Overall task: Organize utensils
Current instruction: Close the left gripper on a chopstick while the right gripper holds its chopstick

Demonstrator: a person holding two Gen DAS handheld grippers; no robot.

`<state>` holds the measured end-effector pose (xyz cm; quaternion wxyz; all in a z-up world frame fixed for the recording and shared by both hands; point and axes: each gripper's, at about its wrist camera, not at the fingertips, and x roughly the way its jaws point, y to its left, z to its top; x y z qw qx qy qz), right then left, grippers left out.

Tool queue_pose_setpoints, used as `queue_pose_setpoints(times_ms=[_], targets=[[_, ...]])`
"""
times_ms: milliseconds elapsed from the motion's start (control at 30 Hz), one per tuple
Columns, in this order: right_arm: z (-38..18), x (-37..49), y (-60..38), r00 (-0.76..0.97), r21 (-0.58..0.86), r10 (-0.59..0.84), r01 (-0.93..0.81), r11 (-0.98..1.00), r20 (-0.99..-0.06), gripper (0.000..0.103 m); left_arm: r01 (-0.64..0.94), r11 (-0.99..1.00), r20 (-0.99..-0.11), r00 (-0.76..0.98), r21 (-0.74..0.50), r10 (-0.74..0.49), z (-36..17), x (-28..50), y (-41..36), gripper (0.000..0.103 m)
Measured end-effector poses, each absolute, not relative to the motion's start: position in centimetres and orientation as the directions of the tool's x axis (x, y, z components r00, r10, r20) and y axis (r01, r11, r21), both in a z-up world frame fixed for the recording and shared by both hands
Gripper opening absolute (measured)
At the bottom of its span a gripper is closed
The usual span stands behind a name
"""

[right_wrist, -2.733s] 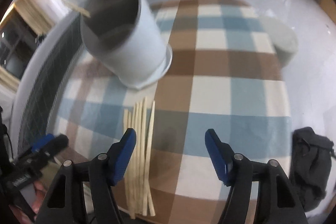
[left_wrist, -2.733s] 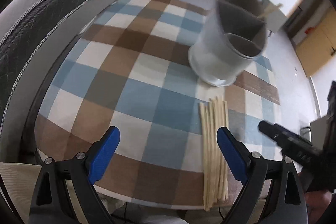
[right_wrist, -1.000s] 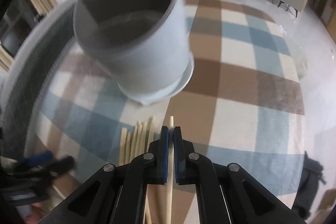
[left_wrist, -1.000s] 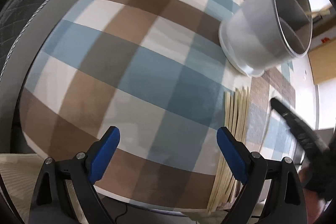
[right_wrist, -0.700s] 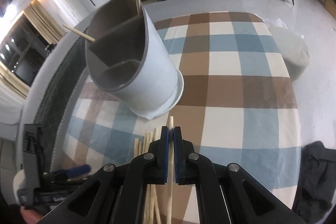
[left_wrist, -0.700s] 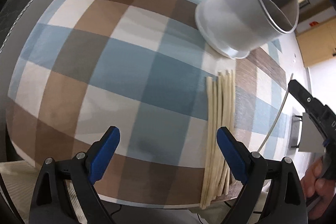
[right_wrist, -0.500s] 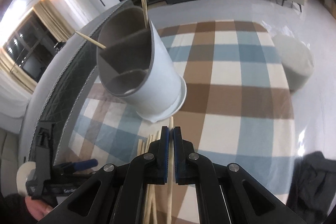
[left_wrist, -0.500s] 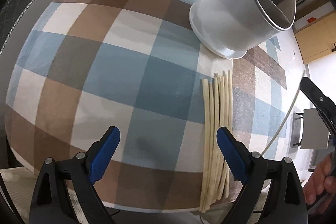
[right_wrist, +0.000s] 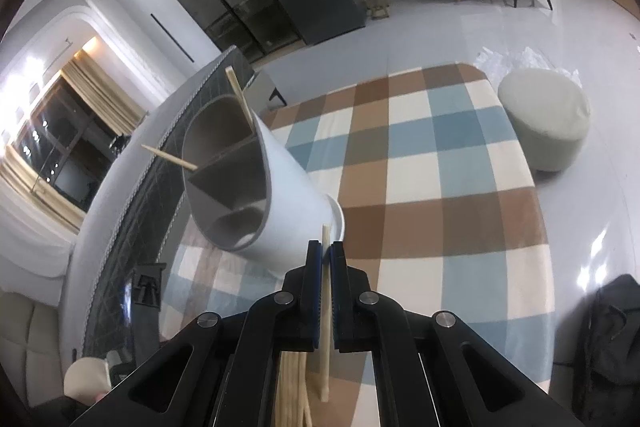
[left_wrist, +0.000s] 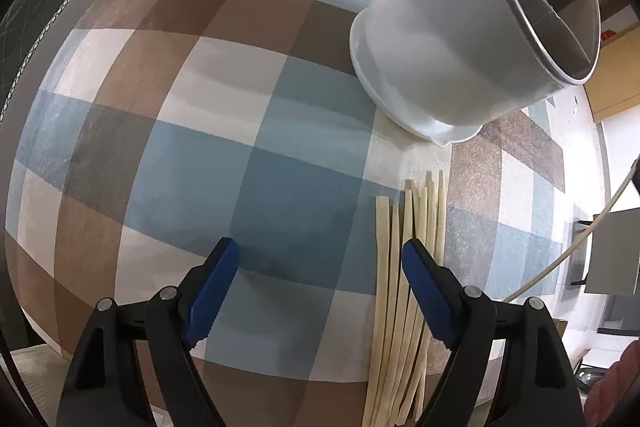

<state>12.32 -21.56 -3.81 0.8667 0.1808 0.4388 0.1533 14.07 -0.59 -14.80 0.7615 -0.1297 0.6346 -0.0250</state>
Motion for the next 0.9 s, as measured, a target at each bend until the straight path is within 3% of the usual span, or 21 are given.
queue_pose_setpoints(times_ms=[167, 433, 600, 900], targets=[[-3.3, 12.4, -21.8, 0.579, 0.457, 0.432, -0.112, 0.882, -0.692, 0.003, -0.146, 0.950, -0.952, 0.173, -0.277, -0.251, -14.7, 14.3, -1.0, 0.080], [-2.9, 12.5, -22.6, 0.593, 0.501, 0.453, -0.095, 0.860, -0.665, 0.003, -0.122, 0.983, -0.983, 0.138, -0.134, -0.117, -15.2, 15.1, -3.8, 0.080], [-2.8, 12.5, -22.7, 0.593, 0.499, 0.451, -0.094, 0.862, -0.667, 0.003, -0.152, 0.981, -0.984, 0.147, -0.119, -0.097, -15.3, 15.4, -4.0, 0.072], [-2.5, 12.3, -22.6, 0.598, 0.499, 0.454, -0.102, 0.860, -0.661, 0.003, -0.160, 0.983, -0.989, 0.136, -0.087, -0.065, -15.5, 14.9, -2.9, 0.072]])
